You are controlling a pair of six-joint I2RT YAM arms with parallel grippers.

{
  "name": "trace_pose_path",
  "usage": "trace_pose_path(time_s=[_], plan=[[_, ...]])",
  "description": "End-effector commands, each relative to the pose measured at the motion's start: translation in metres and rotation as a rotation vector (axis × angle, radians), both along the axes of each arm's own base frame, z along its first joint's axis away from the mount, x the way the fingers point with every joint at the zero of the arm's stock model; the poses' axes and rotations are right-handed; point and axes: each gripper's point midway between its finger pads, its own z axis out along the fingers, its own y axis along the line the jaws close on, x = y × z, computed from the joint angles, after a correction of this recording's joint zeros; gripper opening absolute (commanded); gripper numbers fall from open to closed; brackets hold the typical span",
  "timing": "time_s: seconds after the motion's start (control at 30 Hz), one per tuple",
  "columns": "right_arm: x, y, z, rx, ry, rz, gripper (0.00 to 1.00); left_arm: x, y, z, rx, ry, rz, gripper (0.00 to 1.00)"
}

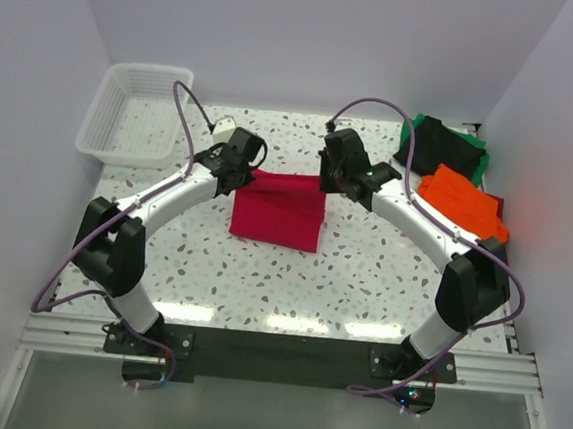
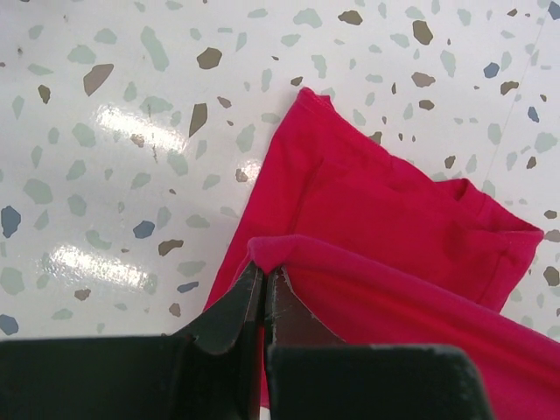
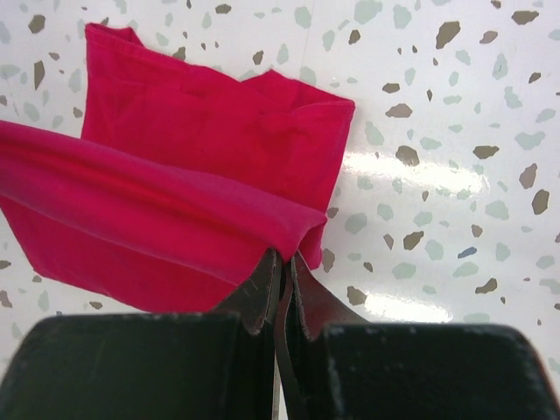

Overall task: Fold and stack the t-shirts
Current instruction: Fold the tshirt

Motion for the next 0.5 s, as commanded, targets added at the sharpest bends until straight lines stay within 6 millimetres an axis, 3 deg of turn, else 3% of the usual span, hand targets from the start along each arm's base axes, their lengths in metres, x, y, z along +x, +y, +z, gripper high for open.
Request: trace_pose_path(time_s=[0.0, 0.23, 0.47], plan=[[0.021, -0.010, 0.033, 0.005, -0.094, -0.053, 0.00, 0.020, 0.010, 0.024, -0.002, -0.065, 0.010, 0.00], [0.013, -0.012, 0.056, 0.035, -0.115, -0.038, 0.00, 0.022, 0.005, 0.054, -0.043, -0.118, -0.027, 0.00], [-0.019, -0.014, 0.070, 0.106, -0.089, 0.009, 0.00, -0.010, 0.012, 0.080, -0.090, -0.135, -0.055, 0.00]])
